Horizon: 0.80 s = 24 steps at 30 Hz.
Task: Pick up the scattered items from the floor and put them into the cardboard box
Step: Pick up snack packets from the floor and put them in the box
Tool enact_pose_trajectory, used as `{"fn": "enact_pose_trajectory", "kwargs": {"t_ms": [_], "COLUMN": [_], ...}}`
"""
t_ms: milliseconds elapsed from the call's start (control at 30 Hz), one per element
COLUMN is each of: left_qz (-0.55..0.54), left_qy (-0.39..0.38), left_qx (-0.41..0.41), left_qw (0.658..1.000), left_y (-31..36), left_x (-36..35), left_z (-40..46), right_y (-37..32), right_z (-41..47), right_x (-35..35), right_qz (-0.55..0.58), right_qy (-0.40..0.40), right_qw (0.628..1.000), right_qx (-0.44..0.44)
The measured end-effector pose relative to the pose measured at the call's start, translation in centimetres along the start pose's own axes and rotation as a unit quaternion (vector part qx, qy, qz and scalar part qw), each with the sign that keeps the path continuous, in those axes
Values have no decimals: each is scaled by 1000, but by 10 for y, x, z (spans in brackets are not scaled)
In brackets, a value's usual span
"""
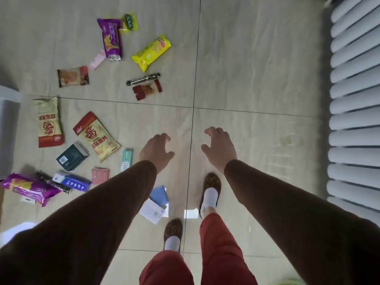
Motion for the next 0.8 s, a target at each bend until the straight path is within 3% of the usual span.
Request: {"fn": "enact_pose_trajectory", "kwargs": {"t_ms": [233, 467, 800], "left_qz": [-62, -86, 4], "left_qy": [38, 54, 21], "left_qx": [62, 108, 83], "left_qw": [995, 989, 996], "left_y": [-4, -62, -140], "left_x": [51, 103, 137], "left_z": [71, 148, 285], "right_y": [-45, -129, -189], "right_z": [116, 231, 395], "right_x": [33, 17, -39], "right_qz": [-53, -109, -190], "right_qy": [-43, -70, -102], "right_qw": [995, 983, 964], "right_qx": [73, 132, 155]}}
Point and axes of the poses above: each hand's wrist, its own z-axis towards the middle knuckle, its own x-axis out of the back of the hand, y = z × x, the point moved 6 cm from there along z, towards the middle knuckle
